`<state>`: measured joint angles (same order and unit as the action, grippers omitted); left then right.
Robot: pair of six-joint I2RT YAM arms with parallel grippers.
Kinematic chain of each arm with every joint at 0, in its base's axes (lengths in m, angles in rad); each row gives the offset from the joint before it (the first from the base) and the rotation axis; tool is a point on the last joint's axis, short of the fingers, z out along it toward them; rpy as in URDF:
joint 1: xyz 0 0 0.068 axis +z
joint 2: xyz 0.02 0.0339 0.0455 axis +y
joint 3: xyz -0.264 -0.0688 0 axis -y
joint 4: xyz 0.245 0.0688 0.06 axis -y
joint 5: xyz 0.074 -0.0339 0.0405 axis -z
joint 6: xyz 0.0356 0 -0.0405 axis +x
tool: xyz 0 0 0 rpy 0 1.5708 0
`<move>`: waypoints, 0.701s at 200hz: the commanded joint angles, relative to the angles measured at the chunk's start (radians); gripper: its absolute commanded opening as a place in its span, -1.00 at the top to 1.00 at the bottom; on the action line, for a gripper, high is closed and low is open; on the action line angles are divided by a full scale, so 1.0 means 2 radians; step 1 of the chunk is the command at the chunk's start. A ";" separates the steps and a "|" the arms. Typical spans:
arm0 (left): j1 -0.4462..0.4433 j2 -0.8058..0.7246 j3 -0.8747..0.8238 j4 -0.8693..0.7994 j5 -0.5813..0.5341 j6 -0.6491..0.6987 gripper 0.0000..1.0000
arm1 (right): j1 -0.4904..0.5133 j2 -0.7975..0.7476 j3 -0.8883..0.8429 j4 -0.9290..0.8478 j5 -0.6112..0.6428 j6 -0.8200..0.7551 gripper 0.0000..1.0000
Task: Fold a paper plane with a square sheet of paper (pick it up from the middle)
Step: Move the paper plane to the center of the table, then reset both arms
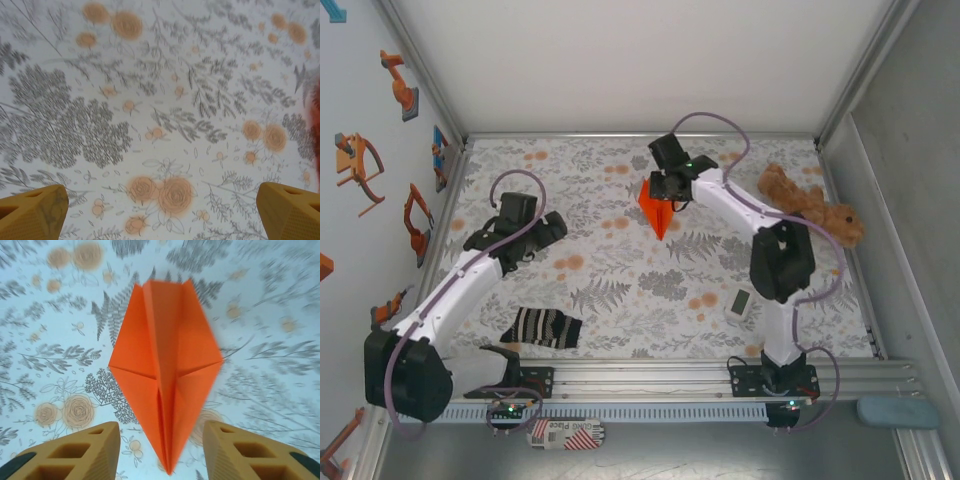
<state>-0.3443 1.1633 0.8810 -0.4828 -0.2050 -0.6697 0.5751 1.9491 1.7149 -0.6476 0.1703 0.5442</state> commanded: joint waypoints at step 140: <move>0.114 -0.075 -0.268 0.446 -0.111 0.251 -0.93 | -0.157 -0.375 -0.572 0.420 0.320 -0.151 -0.89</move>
<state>-0.1711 0.9794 0.4068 0.1577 -0.5579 -0.2565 0.3073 1.2022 0.5819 -0.0097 0.7998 0.3195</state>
